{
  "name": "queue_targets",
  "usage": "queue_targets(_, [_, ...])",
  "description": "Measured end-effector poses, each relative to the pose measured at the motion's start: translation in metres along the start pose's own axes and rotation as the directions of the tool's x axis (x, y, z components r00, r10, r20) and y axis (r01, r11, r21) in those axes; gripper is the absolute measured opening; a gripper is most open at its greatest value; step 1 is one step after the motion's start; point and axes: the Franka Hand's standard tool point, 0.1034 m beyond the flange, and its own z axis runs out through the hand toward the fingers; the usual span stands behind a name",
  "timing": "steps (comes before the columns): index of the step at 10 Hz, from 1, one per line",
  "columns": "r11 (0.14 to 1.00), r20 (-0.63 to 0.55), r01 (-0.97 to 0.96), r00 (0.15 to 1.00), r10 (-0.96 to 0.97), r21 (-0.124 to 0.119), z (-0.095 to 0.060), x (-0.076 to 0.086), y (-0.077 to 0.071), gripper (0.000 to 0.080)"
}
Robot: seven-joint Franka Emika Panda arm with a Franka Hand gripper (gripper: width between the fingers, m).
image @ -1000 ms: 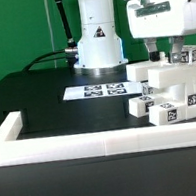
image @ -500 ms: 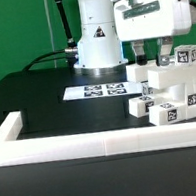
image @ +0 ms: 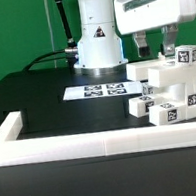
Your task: Assemble chair
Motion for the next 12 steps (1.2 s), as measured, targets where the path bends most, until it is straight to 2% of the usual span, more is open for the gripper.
queue_targets(1, [0.997,0.008,0.076,0.997,-0.076,0.009,-0.005,-0.006,0.003,0.0649])
queue_targets(3, [0.991,0.014,0.136,0.991,-0.136,0.020,-0.008,-0.008,0.007,0.0649])
queue_targets(6, [0.990,0.013,0.137,0.990,-0.137,0.015,-0.005,-0.008,0.009,0.0649])
queue_targets(7, [0.980,0.005,0.199,0.980,-0.200,0.014,-0.005,-0.008,0.010,0.0649])
queue_targets(9, [0.925,-0.014,0.380,0.925,-0.380,0.020,-0.006,-0.013,0.021,0.0649])
queue_targets(11, [0.784,-0.030,0.621,0.784,-0.620,0.014,-0.007,-0.020,0.024,0.0649])
queue_targets(12, [0.762,-0.028,0.647,0.762,-0.647,0.023,-0.011,-0.025,0.024,0.0649])
